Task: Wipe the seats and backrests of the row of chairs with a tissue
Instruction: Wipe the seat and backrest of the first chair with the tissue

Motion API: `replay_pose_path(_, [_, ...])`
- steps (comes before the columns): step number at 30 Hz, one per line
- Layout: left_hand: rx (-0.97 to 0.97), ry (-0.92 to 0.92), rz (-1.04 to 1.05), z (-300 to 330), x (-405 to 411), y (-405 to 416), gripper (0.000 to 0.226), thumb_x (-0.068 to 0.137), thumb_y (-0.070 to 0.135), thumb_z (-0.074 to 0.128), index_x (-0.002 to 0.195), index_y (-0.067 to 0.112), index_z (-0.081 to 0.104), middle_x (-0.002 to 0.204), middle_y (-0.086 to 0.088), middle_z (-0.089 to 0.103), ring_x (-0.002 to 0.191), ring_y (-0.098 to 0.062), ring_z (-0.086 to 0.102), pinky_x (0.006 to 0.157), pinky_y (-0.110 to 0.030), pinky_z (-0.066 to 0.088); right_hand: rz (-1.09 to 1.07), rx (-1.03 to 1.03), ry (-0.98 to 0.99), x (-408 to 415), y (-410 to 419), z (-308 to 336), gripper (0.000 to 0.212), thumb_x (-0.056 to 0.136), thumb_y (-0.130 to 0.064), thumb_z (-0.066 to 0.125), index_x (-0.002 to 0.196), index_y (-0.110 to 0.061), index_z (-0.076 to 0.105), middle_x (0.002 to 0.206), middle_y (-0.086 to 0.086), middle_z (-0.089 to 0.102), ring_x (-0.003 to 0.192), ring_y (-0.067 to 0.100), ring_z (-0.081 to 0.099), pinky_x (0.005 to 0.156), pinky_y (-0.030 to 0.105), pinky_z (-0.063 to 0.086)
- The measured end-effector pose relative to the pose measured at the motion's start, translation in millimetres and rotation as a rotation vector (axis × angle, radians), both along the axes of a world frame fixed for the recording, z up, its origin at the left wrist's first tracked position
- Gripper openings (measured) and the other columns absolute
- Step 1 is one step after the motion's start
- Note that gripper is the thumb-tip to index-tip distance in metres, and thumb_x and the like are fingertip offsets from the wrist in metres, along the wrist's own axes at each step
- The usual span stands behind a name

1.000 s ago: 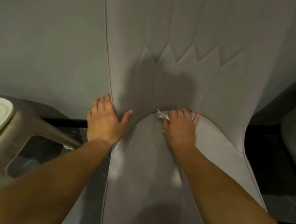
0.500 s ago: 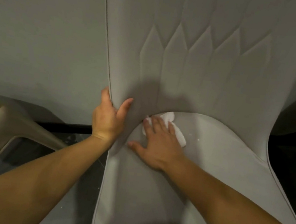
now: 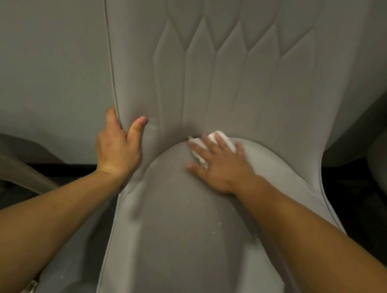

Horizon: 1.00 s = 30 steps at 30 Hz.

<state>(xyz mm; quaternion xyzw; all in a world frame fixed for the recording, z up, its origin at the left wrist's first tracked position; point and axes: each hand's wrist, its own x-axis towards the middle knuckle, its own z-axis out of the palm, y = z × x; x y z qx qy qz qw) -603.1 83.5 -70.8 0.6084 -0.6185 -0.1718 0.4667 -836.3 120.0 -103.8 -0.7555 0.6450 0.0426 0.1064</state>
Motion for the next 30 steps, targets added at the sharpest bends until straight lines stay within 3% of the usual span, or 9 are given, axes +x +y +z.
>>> replay_pose_path(2, [-0.001,-0.005,-0.003,0.0,-0.5,0.2,0.053,0.095,0.045,0.057,0.128,0.005,0.044,0.103,-0.014,0.066,0.096,-0.041,0.06,0.083,-0.05,0.049,-0.091,-0.021,0.014,-26.9,1.3,-3.5,0.076,0.089,-0.081,0.009,0.157,-0.047,0.002,0.168,-0.016,-0.002,0.153,0.012,-0.01,0.12,0.059,0.0])
replay_pose_path(5, [0.008,-0.012,0.003,-0.4,-0.9,1.1,0.054,0.096,0.045,0.056,0.128,0.003,0.043,0.086,-0.004,0.057,0.092,-0.043,0.06,0.081,-0.053,0.049,-0.212,-0.034,-0.03,-43.5,20.0,-9.3,0.077,0.09,-0.08,0.012,0.158,-0.044,0.005,0.168,-0.012,0.0,0.154,0.014,-0.01,0.123,0.051,-0.001])
replay_pose_path(11, [0.001,0.015,-0.006,-2.8,1.7,2.0,0.058,0.095,0.048,0.054,0.128,0.002,0.043,0.1,-0.011,0.063,0.096,-0.039,0.059,0.081,-0.046,0.047,-0.306,-0.033,-0.083,-25.2,70.3,-8.8,0.064,0.101,-0.061,0.013,0.159,-0.037,0.006,0.169,-0.006,0.0,0.155,0.019,-0.008,0.124,0.043,-0.001])
replay_pose_path(14, [0.012,0.016,-0.008,-4.2,3.4,-0.1,0.068,0.09,0.058,0.05,0.127,0.001,0.044,0.105,-0.018,0.064,0.095,-0.041,0.059,0.082,-0.051,0.047,-0.225,-0.057,-0.116,-8.6,110.4,-8.5,0.062,0.102,-0.059,0.013,0.159,-0.035,0.012,0.168,-0.005,0.009,0.155,0.024,-0.005,0.125,0.045,0.006])
replay_pose_path(18, [0.028,0.048,-0.008,-5.2,3.7,-3.1,0.061,0.09,0.057,0.052,0.124,0.006,0.047,0.11,-0.013,0.066,0.096,-0.037,0.059,0.082,-0.048,0.048,-0.047,-0.163,-0.144,31.4,174.6,-5.7,0.071,0.1,-0.067,0.025,0.154,-0.023,0.038,0.16,0.009,0.035,0.151,0.039,0.019,0.118,0.054,0.025])
replay_pose_path(22, [0.022,0.038,-0.009,-8.9,4.8,-4.7,0.061,0.09,0.058,0.05,0.122,0.007,0.046,0.109,-0.01,0.066,0.097,-0.036,0.06,0.079,-0.045,0.048,0.117,-0.247,-0.212,88.9,219.0,-3.1,0.075,0.096,-0.07,0.04,0.152,-0.021,0.043,0.159,0.007,0.037,0.152,0.039,0.015,0.119,0.056,0.022])
replay_pose_path(26, [-0.013,0.013,-0.013,-9.1,6.9,-5.4,0.06,0.091,0.056,0.05,0.123,0.005,0.047,0.111,-0.014,0.065,0.097,-0.038,0.059,0.079,-0.045,0.046,0.125,-0.212,-0.166,131.2,209.9,-10.9,0.072,0.095,-0.074,0.032,0.154,-0.034,0.036,0.163,0.0,0.031,0.154,0.033,0.013,0.119,0.055,0.021])
replay_pose_path(30, [-0.004,-0.028,-0.004,-5.6,8.3,-6.7,0.063,0.092,0.056,0.05,0.131,0.006,0.045,0.115,-0.017,0.065,0.1,-0.041,0.059,0.08,-0.047,0.046,-0.018,-0.201,-0.125,138.2,137.7,-20.6,0.068,0.097,-0.067,0.026,0.156,-0.034,0.03,0.164,0.001,0.029,0.154,0.032,0.013,0.121,0.056,0.013])
